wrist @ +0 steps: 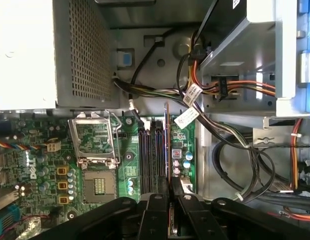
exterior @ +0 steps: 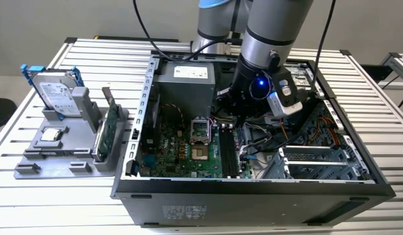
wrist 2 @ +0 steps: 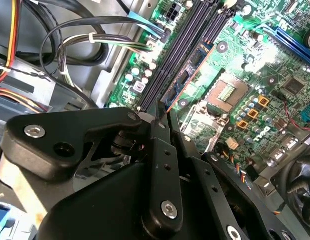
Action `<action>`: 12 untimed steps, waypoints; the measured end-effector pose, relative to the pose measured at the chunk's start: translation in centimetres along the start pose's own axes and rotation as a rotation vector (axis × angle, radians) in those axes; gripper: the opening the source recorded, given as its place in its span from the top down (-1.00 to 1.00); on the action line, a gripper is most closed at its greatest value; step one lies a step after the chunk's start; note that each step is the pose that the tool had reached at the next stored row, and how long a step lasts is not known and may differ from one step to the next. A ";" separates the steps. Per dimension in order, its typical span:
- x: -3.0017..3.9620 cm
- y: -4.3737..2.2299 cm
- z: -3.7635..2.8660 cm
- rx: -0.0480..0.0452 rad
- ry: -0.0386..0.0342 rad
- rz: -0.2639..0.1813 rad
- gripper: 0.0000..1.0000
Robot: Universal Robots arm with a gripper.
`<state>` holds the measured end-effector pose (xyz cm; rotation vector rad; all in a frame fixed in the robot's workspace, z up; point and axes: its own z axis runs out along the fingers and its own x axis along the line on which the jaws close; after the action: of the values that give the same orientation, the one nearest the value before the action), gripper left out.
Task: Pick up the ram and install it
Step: 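Insert the ram into the slot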
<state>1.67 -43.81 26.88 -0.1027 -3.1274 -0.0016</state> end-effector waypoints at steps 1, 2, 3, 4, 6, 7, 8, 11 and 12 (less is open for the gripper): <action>0.00 -0.03 0.05 -0.0002 0.0000 0.000 1.00; 0.00 -0.05 0.09 0.0000 0.0000 0.000 1.00; -0.01 -0.06 0.18 0.0000 0.0000 0.000 1.00; -0.01 -0.07 0.29 0.0001 0.0000 0.000 1.00; -0.01 -0.10 0.55 0.0000 0.0000 0.000 1.00; -0.02 -0.11 0.69 0.0000 0.0000 0.000 1.00; -0.02 -0.13 0.83 0.0000 0.0000 0.000 1.00; -0.03 -0.17 1.10 0.0000 0.0000 0.000 1.00; -0.03 -0.17 1.29 0.0000 0.0000 0.000 1.00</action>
<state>1.67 -43.99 25.59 -0.1026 -3.1274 -0.0015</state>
